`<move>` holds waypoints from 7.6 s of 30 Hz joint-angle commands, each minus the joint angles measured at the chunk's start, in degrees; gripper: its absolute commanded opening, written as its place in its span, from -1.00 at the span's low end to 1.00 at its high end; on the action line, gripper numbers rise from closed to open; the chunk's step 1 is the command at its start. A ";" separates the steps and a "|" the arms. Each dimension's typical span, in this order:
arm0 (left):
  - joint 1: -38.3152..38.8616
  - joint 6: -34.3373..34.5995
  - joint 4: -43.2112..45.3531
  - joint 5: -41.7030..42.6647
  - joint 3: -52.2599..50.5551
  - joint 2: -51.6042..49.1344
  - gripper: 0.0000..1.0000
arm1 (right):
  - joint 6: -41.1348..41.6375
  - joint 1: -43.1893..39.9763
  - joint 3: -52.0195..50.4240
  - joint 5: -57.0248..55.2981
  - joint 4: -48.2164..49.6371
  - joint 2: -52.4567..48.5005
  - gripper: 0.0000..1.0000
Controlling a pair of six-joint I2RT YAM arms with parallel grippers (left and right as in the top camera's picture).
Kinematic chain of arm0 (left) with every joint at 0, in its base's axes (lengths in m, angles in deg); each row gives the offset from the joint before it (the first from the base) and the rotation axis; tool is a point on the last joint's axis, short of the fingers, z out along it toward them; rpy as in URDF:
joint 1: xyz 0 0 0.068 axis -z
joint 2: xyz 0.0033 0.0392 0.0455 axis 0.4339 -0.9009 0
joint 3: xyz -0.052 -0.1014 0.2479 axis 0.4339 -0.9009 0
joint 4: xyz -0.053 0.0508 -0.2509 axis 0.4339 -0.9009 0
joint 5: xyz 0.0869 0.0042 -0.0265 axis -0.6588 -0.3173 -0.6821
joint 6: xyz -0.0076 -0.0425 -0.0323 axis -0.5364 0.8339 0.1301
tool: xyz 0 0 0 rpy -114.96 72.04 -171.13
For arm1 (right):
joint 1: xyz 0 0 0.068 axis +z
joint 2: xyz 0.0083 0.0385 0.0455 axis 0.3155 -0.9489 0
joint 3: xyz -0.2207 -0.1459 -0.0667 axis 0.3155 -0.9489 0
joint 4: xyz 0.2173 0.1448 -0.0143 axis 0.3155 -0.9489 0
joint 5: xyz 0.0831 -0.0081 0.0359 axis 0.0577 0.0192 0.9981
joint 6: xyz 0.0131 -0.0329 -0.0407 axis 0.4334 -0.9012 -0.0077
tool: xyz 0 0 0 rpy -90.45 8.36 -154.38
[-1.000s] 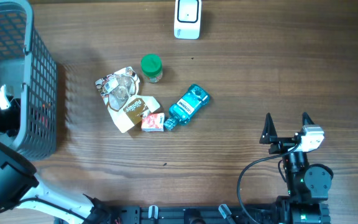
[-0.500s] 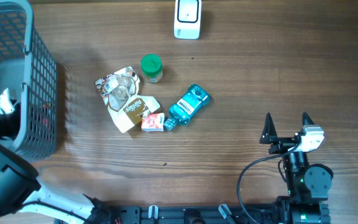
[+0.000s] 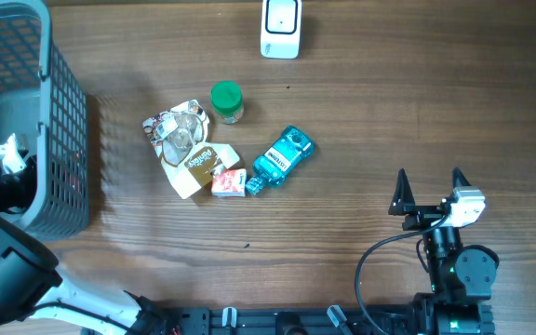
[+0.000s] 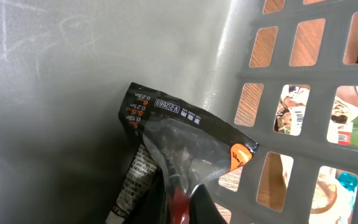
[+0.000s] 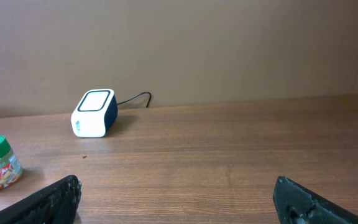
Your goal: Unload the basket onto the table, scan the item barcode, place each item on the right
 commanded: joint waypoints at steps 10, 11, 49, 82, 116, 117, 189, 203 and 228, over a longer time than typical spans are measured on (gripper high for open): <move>0.74 7.50 -20.15 1.73 19.32 -2.91 -0.92 | -0.33 -0.15 0.00 -0.59 0.17 0.11 1.00; 0.74 9.07 -20.59 0.57 20.79 -2.64 -0.92 | -0.35 -0.15 0.00 -0.57 0.17 0.11 1.00; 61.05 18.62 -20.46 -9.49 37.75 13.57 -0.92 | -0.33 -0.15 -0.02 -0.59 0.17 0.11 1.00; 76.65 18.38 -1.79 -28.46 35.01 -24.37 -0.92 | -0.35 -0.15 0.00 -0.59 0.17 0.11 1.00; 45.94 13.51 6.97 -33.31 35.08 33.75 1.00 | -0.33 -0.15 0.00 -0.59 0.17 0.11 1.00; 44.09 12.02 5.11 -34.36 35.08 35.60 1.00 | -0.33 -0.15 -0.02 -0.59 0.17 0.11 1.00; 45.77 23.12 66.51 -58.31 -42.64 109.68 1.00 | -7.85 -0.15 1.25 12.24 13.09 0.11 1.00; 45.79 35.28 83.32 -72.37 -62.82 109.68 1.00 | -7.85 -0.15 1.25 12.48 13.90 0.11 1.00; 45.77 34.88 57.11 -76.94 -67.76 109.63 1.00 | -7.61 -0.15 9.25 18.56 16.50 0.11 1.00</move>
